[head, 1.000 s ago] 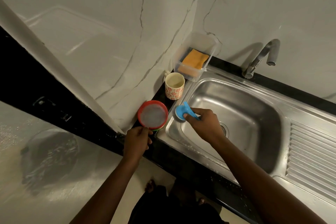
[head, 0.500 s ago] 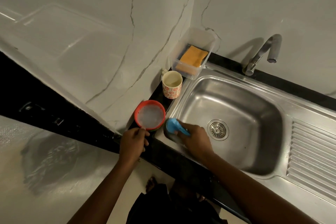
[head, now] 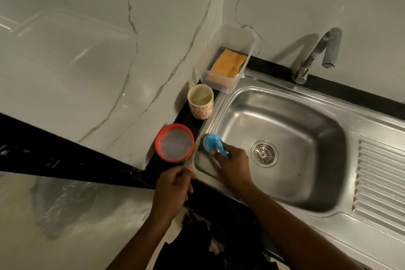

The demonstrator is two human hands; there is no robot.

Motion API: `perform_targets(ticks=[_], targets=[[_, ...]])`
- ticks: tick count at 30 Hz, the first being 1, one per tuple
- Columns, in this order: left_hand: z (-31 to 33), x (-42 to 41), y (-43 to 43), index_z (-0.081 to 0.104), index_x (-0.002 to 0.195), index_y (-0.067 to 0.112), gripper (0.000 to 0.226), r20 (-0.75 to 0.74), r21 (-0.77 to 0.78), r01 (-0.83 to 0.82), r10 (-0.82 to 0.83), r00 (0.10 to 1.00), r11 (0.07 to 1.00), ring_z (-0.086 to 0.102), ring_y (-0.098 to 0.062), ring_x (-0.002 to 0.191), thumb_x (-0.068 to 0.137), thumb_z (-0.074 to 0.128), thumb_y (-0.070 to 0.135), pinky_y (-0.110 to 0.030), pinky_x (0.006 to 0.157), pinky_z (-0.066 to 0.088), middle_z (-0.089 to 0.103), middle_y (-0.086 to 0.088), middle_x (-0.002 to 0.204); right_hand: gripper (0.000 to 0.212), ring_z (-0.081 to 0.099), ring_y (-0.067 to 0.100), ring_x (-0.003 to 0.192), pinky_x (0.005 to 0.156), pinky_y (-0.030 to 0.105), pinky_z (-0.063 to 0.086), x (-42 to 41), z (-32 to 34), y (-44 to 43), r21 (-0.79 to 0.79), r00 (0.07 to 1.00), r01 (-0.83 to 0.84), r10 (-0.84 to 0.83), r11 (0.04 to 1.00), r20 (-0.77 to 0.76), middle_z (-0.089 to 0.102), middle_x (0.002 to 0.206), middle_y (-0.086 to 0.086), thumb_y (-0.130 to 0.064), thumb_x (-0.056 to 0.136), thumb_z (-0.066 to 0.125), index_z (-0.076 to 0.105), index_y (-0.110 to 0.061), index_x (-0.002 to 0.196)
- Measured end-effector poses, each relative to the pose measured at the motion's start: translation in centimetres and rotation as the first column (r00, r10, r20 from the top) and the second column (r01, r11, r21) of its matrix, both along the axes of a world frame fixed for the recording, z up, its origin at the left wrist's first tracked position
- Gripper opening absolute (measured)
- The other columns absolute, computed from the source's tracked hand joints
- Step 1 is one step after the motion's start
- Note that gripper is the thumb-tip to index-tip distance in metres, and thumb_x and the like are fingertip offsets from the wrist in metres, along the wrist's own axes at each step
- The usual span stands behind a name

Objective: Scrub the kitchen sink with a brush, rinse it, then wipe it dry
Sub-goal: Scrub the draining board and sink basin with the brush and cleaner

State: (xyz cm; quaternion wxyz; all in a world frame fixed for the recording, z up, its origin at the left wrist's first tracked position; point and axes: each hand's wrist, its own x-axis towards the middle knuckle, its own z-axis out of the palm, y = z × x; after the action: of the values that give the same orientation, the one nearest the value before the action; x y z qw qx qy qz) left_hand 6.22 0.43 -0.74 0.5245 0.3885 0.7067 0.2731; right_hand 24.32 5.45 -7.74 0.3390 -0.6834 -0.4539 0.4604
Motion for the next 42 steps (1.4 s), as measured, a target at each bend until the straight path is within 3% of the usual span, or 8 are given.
perform_targets(ticks=[7, 12, 17, 24, 27, 31, 36, 42], targets=[[1.4, 2.3, -0.4, 0.074, 0.087, 0.011, 0.025, 0.007, 0.054, 0.003, -0.003, 1.0, 0.999, 0.057, -0.015, 0.053, 0.104, 0.061, 0.024, -0.023, 0.052, 0.046, 0.066, -0.007, 0.062, 0.046, 0.058, 0.011, 0.069, 0.068, 0.035, 0.049, 3.4, -0.7, 11.8, -0.077, 0.937, 0.318, -0.326, 0.945, -0.128, 0.065, 0.078, -0.01, -0.042, 0.084, 0.085, 0.076, -0.019, 0.123], [1.4, 4.2, -1.7, 0.074, 0.08, 0.011, 0.028, 0.015, 0.051, -0.042, 0.042, 0.999, 0.998, 0.053, -0.021, 0.05, 0.103, 0.063, 0.024, -0.027, 0.049, 0.042, 0.064, -0.01, 0.06, 0.037, 0.064, -0.001, 0.071, 0.068, 0.02, 0.052, 3.2, -0.5, 8.4, 0.0, 0.982, 0.173, -0.172, 0.985, -0.082, 0.076, 0.091, -0.006, -0.033, 0.091, 0.081, 0.076, -0.021, 0.124], [1.5, 5.3, -1.2, 0.07, 0.082, 0.001, 0.029, 0.067, 0.007, -0.1, 0.099, 0.993, 0.995, 0.05, -0.024, 0.052, 0.102, 0.062, 0.021, -0.026, 0.048, 0.042, 0.062, -0.011, 0.059, 0.02, 0.048, 0.0, 0.045, 0.048, 0.016, 0.036, 2.5, -1.4, 0.5, -0.044, 0.993, -0.044, 0.039, 0.998, -0.116, 0.064, 0.061, -0.009, -0.029, 0.093, 0.079, 0.08, -0.028, 0.112], [1.3, 5.6, 3.6, 0.072, 0.083, 0.006, 0.026, 0.074, 0.053, 0.02, -0.024, 0.997, 0.998, 0.055, -0.018, 0.052, 0.103, 0.062, 0.02, -0.025, 0.052, 0.046, 0.063, -0.008, 0.06, 0.049, 0.047, 0.012, 0.057, 0.06, 0.035, 0.042, 3.0, -2.1, 11.2, -0.118, 0.854, 0.417, -0.433, 0.901, -0.287, 0.059, 0.067, -0.007, -0.046, 0.085, 0.082, 0.074, -0.022, 0.127], [1.3, 5.4, 5.8, 0.073, 0.084, 0.01, 0.024, 0.076, 0.088, 0.093, -0.099, 0.992, 0.992, 0.058, -0.017, 0.054, 0.103, 0.062, 0.021, -0.025, 0.054, 0.049, 0.065, -0.01, 0.062, 0.029, 0.043, 0.012, 0.055, 0.051, 0.03, 0.039, 3.3, -1.2, 12.7, -0.172, 0.787, 0.471, -0.5, 0.865, -0.362, 0.052, 0.064, -0.006, -0.036, 0.09, 0.081, 0.075, -0.028, 0.118], [1.2, 5.5, 8.1, 0.073, 0.081, 0.011, 0.025, 0.111, 0.09, 0.16, -0.17, 0.979, 0.983, 0.055, -0.018, 0.052, 0.102, 0.063, 0.021, -0.022, 0.05, 0.044, 0.064, -0.016, 0.063, 0.01, 0.049, 0.01, 0.059, 0.056, 0.032, 0.042, 0.9, -1.0, 6.5, -0.008, 0.91, 0.351, -0.343, 0.936, -0.232, 0.068, 0.065, 0.002, -0.041, 0.092, 0.077, 0.074, -0.049, 0.097], [0.8, 5.6, 9.8, 0.071, 0.077, 0.009, 0.027, 0.141, 0.096, 0.198, -0.21, 0.967, 0.976, 0.051, -0.018, 0.048, 0.102, 0.063, 0.018, -0.023, 0.047, 0.04, 0.062, -0.015, 0.059, 0.033, 0.05, -0.003, 0.045, 0.047, 0.011, 0.036, 3.5, 0.0, 6.4, 0.012, 0.963, 0.268, -0.267, 0.963, -0.033, 0.067, 0.066, -0.012, -0.033, 0.096, 0.075, 0.073, -0.025, 0.128], [0.6, 6.5, 11.1, 0.071, 0.077, 0.009, 0.029, 0.131, 0.125, 0.219, -0.235, 0.963, 0.968, 0.05, -0.016, 0.047, 0.102, 0.062, 0.02, -0.021, 0.047, 0.039, 0.062, -0.011, 0.058, 0.044, 0.071, 0.009, 0.101, 0.071, 0.014, 0.045, 10.8, 0.6, 18.1, 0.149, 0.861, 0.388, -0.415, 0.91, 0.293, 0.075, 0.118, -0.005, -0.042, 0.1, 0.066, 0.062, -0.033, 0.143]])
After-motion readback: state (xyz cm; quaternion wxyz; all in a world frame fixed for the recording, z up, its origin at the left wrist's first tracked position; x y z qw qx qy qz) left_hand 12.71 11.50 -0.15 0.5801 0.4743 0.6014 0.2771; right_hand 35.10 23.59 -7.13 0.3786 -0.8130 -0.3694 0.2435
